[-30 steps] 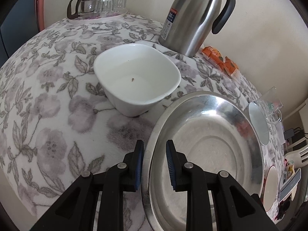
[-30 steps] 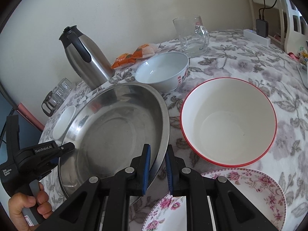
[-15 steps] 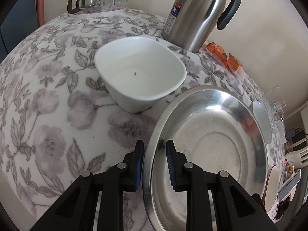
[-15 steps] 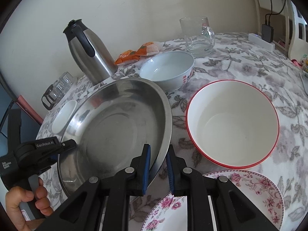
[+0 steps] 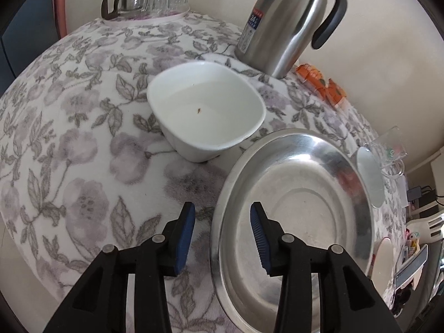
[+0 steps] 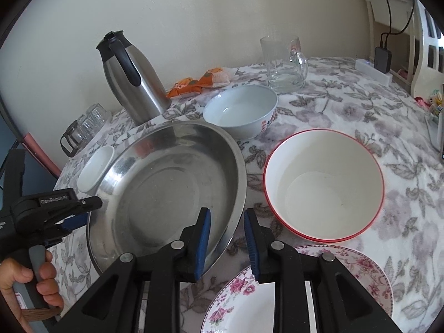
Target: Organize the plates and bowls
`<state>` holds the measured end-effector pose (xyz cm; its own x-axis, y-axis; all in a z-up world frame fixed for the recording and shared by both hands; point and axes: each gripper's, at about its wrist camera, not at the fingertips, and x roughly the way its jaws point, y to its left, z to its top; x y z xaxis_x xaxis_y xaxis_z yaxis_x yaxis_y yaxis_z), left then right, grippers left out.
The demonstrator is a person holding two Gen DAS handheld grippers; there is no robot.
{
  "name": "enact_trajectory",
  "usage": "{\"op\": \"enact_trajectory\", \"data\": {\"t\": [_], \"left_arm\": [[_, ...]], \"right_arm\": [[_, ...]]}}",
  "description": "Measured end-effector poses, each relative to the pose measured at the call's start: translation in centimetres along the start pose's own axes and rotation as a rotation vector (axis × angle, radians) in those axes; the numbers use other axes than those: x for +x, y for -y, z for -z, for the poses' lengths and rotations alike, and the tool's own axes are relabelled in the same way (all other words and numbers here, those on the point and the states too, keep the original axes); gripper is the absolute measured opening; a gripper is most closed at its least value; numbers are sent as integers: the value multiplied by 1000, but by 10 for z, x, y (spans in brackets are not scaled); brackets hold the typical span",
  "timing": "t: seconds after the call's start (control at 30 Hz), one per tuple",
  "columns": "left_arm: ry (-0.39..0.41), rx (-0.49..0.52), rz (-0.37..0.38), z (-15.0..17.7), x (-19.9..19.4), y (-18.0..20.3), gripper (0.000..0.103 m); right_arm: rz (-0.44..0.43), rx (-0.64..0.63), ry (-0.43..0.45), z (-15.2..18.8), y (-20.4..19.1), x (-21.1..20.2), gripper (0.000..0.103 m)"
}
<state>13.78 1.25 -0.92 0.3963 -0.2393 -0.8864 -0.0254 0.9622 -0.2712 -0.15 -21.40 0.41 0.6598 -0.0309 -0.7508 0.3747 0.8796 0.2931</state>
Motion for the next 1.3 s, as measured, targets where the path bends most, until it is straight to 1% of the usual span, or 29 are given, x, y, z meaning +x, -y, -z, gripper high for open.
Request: {"op": "enact_trajectory", "data": {"t": [0.07, 0.13, 0.2, 0.3, 0.33, 0.37, 0.4, 0.43, 0.57, 0.6, 0.63, 0.7, 0.8, 0.93, 1.07, 1.13, 1.3], "left_arm": [[18, 8, -6, 0, -8, 2, 45], [38, 10, -19, 0, -15, 3, 53], [49, 2, -30, 0, -19, 2, 55], [38, 1, -47, 1, -20, 2, 56], [32, 2, -50, 3, -20, 2, 59], [28, 3, -55, 4, -20, 2, 63], [24, 4, -63, 5, -19, 1, 75], [24, 4, -73, 7, -20, 1, 83], [46, 7, -109, 13, -23, 0, 83], [51, 7, -116, 14, -23, 0, 85], [55, 7, -121, 15, -24, 0, 91], [62, 6, -124, 16, -26, -1, 97], [77, 7, -125, 20, -29, -2, 97], [72, 9, -124, 27, -32, -2, 97], [84, 23, -134, 37, -38, 2, 98], [98, 34, -122, 42, -42, 6, 98], [114, 67, -90, 54, -51, 18, 98]], "right_arm": [[10, -2, 5, 0, 0, -4, 27], [21, -12, 6, 0, -1, -7, 31], [35, -28, 6, 2, -4, -10, 52], [48, -50, 5, 4, -7, -13, 60], [50, -53, 2, 4, -7, -13, 61], [52, -54, 0, 5, -6, -13, 66], [53, -55, -2, 6, -6, -13, 71], [55, -58, -4, 7, -6, -13, 72], [67, -84, -11, 11, -7, -15, 80], [71, -87, -11, 12, -7, -16, 82], [72, -86, -11, 13, -7, -17, 83], [68, -77, -20, 14, -5, -17, 84], [76, -72, -28, 16, -2, -19, 86], [84, -69, -38, 19, 0, -23, 88], [95, -62, -41, 24, 5, -29, 94], [99, -50, -47, 26, 10, -31, 97], [119, -12, -50, 28, 28, -39, 98]]}}
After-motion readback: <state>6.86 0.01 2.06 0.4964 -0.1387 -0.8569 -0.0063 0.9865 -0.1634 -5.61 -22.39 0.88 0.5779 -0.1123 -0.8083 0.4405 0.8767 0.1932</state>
